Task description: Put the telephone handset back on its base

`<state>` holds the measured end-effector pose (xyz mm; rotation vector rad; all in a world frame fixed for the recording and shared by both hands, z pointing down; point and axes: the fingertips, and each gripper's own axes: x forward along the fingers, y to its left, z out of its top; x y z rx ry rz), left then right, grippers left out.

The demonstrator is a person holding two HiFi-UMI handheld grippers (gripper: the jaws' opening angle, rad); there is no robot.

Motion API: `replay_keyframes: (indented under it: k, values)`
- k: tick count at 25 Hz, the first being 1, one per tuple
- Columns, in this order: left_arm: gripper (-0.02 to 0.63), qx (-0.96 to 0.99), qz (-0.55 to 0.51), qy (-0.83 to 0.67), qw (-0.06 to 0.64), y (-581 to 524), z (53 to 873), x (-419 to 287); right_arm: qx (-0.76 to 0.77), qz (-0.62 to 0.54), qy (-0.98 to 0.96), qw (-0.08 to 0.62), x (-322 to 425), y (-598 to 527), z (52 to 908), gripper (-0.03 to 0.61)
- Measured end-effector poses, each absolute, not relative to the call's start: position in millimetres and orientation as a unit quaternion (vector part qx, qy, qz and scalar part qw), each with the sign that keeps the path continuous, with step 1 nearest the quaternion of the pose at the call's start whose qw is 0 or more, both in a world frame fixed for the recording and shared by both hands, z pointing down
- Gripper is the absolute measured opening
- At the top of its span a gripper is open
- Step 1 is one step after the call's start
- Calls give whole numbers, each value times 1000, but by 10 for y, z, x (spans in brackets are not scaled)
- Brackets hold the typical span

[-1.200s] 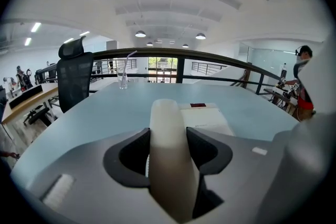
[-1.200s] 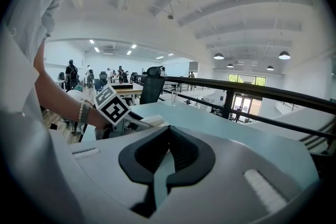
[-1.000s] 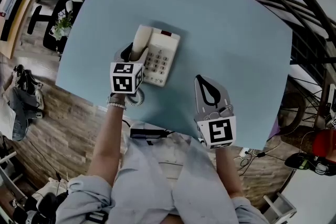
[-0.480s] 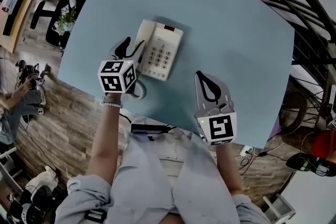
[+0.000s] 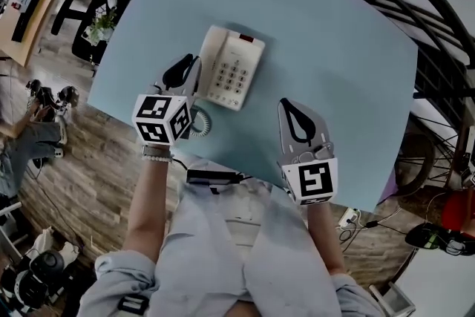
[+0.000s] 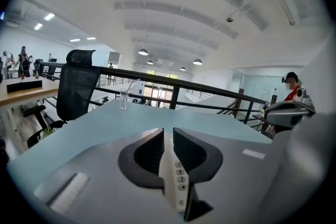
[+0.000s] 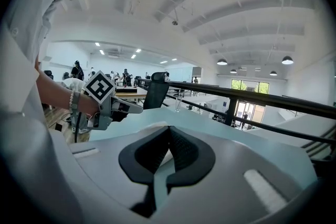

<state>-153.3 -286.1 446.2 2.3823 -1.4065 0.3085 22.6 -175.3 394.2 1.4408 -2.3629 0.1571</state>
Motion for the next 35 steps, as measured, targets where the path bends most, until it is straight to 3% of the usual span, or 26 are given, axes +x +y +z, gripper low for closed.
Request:
replay_keyframes:
  k: [6,23,35]
  values:
    - [5,858,96,-490,125,-2641,4135,-1466,511,36,-842,173,186,-1702,3791,5]
    - [5,892,81,-443,44,-2116,3586,-1264,508,-5,-846,163,153,-1630,3452,5]
    - [5,899,90,-427,37,-2003,3617,-1222,503,-16,-849,159,112,-1611,3393,5]
